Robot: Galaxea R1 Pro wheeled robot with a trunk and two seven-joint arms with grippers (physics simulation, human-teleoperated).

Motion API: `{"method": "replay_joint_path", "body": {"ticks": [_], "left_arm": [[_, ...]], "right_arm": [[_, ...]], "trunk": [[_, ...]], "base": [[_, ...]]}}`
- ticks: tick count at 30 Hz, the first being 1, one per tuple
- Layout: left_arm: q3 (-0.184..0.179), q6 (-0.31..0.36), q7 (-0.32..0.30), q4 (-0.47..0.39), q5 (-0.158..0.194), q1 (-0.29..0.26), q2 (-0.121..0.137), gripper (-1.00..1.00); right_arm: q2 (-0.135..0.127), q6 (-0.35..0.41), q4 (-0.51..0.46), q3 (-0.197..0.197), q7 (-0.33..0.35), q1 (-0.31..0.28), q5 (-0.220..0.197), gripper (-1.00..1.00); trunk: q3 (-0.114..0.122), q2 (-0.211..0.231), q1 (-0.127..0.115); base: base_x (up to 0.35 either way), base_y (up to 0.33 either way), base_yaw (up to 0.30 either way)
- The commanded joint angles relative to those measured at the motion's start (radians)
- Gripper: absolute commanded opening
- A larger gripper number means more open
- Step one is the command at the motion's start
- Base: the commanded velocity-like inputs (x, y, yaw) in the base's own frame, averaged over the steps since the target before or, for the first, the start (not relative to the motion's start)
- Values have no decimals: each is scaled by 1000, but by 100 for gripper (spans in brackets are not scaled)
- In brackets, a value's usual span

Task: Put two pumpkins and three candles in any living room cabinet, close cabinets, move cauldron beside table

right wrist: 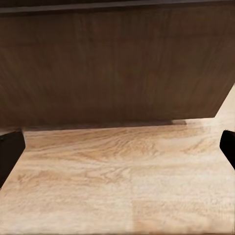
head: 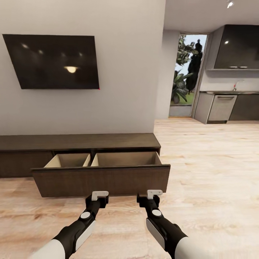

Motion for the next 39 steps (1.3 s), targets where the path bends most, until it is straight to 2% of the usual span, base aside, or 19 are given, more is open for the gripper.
{"method": "replay_joint_path", "body": {"ticks": [1,29,39], "left_arm": [[-8,-5,7,-1,9,-1,1,100],[-9,-5,8,0,9,-1,1,100],[-9,-6,8,1,9,-1,-1,100]], "right_arm": [[-1,-6,1,8,-7,-1,-10,100],[0,-6,-1,10,-7,-2,-10,100],[0,-6,-1,9,-7,-2,-10,100]], "trunk": [[-5,-1,0],[-113,-7,13],[-113,-7,13]], "base": [[0,0,0],[0,0,0],[12,0,0]]}}
